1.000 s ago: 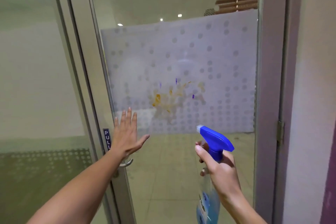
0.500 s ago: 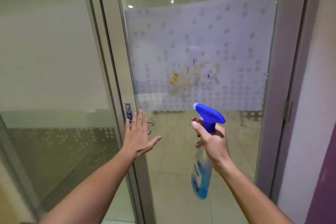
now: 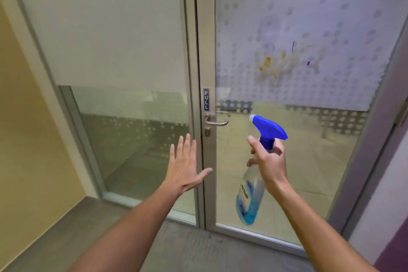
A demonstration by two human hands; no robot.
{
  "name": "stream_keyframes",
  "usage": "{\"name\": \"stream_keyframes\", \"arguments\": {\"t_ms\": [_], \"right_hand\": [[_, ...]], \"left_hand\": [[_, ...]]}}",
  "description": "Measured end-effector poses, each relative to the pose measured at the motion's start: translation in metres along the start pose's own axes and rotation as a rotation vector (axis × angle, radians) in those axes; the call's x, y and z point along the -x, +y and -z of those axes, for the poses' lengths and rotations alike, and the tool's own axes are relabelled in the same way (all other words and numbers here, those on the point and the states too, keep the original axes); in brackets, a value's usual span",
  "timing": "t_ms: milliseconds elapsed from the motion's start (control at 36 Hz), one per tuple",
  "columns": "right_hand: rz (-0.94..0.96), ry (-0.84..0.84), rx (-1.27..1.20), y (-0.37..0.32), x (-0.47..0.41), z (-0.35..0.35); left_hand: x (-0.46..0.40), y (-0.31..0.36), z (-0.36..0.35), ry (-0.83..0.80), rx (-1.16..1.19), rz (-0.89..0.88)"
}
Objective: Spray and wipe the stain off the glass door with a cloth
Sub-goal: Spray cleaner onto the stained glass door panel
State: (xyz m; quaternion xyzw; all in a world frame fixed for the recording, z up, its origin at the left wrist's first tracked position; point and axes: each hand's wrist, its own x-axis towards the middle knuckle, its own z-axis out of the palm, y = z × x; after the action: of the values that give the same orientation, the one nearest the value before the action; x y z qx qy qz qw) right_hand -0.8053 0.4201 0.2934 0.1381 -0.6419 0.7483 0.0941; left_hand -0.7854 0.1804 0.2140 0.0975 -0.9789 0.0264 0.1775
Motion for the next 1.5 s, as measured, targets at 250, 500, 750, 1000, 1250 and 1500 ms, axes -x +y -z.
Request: {"name": "stream_keyframes", "arguments": {"t_ms": [250,500,750,1000,1250,1500], "right_hand": [[-0.013,-0.078,-0.04,0.007,0.07,-0.024],[-0.048,-0.119,-0.028,-0.001,0.118,-0.017],[-0.019,-0.229,-0.079,-0.019,0.154,0.009],[-0.015,-0.416,-0.151,-0.037,0.206,0.042],[-0.11,-0.587,-0.24,-0.051,0.268,0.047],[-0.126,-0.742,-0.292,-0.075,0.326,0.026]], "left_hand": [[0.084,-0.022,0.004,-0.081,0.017,0.078],[0.154,-0.021,0.02,-0.107,-0.022,0.144],[0.214,0.011,0.04,-0.108,-0.044,0.259],[0.299,0.057,0.058,-0.13,-0.093,0.368],[0.394,0.069,0.082,-0.157,-0.159,0.492],[0.48,0.054,0.115,-0.191,-0.165,0.644]]}}
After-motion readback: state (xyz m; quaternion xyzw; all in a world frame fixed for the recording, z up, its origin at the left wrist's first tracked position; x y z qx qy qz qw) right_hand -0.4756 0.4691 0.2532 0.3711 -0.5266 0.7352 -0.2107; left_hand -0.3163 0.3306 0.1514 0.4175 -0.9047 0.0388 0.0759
